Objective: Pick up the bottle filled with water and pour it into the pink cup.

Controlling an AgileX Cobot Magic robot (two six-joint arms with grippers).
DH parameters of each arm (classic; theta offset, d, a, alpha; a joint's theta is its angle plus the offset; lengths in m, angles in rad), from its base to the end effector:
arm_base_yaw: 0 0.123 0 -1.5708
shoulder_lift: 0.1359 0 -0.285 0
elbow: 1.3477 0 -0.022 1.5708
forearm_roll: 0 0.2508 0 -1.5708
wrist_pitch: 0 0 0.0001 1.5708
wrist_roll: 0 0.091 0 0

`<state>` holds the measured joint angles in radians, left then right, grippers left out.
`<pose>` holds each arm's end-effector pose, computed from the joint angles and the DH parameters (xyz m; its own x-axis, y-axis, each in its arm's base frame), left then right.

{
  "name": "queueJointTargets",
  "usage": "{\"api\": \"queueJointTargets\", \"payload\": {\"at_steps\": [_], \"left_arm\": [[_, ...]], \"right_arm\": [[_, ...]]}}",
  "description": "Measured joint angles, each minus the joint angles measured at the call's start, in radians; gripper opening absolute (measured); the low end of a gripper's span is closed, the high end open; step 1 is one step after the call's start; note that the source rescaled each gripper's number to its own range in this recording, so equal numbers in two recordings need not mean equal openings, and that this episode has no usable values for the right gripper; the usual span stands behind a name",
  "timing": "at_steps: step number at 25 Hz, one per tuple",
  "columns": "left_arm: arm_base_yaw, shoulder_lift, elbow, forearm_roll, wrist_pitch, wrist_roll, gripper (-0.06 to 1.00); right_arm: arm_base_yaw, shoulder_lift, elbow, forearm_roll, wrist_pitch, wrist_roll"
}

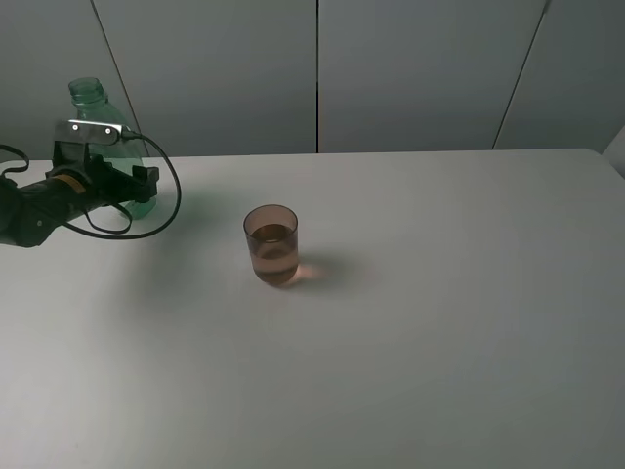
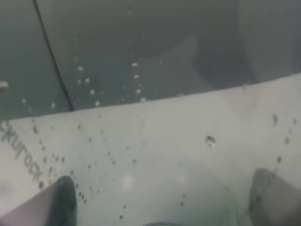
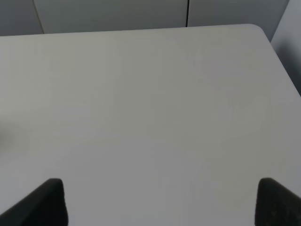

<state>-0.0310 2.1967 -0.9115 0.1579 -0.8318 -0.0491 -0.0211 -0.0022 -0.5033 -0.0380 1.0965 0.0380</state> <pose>0.3922 -0.0227 0.0707 -0.3551 0.0683 -0.9323 0.1598 0.9871 0.0115 -0.0072 -0.0029 0.2754 -0.4812 0.0308 -0.8760 0.0606 0.9982 0.0018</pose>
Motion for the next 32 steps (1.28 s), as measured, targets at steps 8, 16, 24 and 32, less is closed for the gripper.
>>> {"api": "queueJointTargets", "payload": {"at_steps": [8,16,24,32], "left_arm": [[0.0,-0.082,0.081,-0.004,0.103,0.004,1.0],[0.0,-0.243,0.138,-0.007,0.485,0.006,1.0],[-0.008,-0.557,0.134,-0.007,0.938,-0.051,1.0],[-0.012,-0.966,0.125,-0.126,1.315,-0.001,1.0]], "right_arm": [[0.0,0.0,0.0,0.0,0.0,0.0],[0.0,0.0,0.0,0.0,0.0,0.0],[0.0,0.0,0.0,0.0,0.0,0.0],[0.0,0.0,0.0,0.0,0.0,0.0]]}}
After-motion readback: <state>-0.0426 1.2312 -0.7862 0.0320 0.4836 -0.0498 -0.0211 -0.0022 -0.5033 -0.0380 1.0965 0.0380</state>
